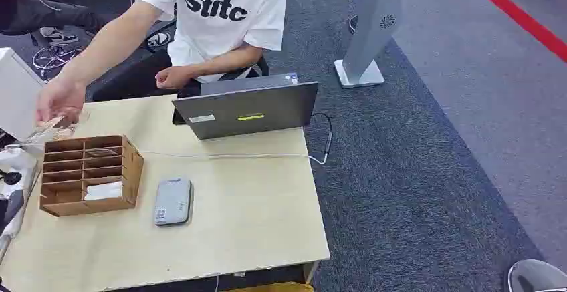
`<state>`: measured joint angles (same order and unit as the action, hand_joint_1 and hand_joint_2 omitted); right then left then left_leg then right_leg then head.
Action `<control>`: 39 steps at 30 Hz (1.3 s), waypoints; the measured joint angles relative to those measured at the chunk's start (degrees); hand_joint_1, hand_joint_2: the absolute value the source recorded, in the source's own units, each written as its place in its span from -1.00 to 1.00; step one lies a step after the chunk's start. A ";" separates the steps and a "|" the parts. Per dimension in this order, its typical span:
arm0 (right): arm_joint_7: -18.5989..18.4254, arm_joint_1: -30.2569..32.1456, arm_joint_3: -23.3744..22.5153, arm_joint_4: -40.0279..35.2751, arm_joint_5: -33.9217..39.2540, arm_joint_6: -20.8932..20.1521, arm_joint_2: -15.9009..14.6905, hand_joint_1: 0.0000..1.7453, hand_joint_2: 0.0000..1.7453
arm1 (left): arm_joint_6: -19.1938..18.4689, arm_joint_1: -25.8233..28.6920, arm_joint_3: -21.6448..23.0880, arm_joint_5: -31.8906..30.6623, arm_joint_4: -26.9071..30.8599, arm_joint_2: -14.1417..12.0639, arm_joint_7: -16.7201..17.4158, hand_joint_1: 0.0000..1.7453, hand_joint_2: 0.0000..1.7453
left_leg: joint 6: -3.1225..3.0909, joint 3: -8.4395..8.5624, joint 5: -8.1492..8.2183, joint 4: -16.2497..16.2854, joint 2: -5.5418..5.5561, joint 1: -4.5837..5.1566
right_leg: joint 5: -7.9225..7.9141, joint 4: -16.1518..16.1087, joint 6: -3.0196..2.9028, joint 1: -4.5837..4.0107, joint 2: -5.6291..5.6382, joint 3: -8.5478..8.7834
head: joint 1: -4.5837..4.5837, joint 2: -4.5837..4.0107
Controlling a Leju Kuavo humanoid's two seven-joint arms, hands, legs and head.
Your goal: Pass the card to the sensor for recognition and then transmit it.
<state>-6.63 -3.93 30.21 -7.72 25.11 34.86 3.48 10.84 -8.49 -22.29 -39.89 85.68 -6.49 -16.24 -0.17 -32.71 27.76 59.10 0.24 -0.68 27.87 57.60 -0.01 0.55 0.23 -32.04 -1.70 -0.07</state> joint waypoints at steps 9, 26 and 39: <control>1.12 -0.10 2.47 0.00 -2.32 -0.83 -0.11 -1.00 1.00 | 1.64 -1.38 3.87 -4.13 -2.95 0.00 -0.07 -1.00 1.00 | 0.00 -0.02 0.00 0.00 0.00 -0.03 | 0.00 0.00 -0.01 0.00 0.01 -0.02 | 0.02 0.00; -0.21 -0.04 4.94 0.04 -2.99 -1.66 -0.20 -1.00 1.00 | 1.55 -0.42 6.60 -4.65 -2.99 0.00 -0.15 1.00 1.00 | 0.00 -0.05 0.00 0.00 0.00 -0.03 | 0.00 0.00 -0.01 0.00 0.00 -0.04 | 0.02 0.00; -0.30 -0.04 5.51 0.04 -3.39 -1.86 -0.17 -1.00 1.00 | 1.86 0.42 8.85 -8.37 -2.99 0.26 -0.22 1.00 1.00 | 0.00 -0.08 0.00 0.00 0.01 -0.02 | 0.00 0.00 0.00 0.00 -0.01 -0.08 | 0.02 0.00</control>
<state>-6.93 -3.97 35.71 -7.67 21.73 33.00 3.30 12.70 -8.06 -13.44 -48.26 82.68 -6.23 -16.46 -0.17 -32.79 27.76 59.10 0.24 -0.70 27.87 57.61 -0.01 0.55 0.23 -32.11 -1.68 -0.07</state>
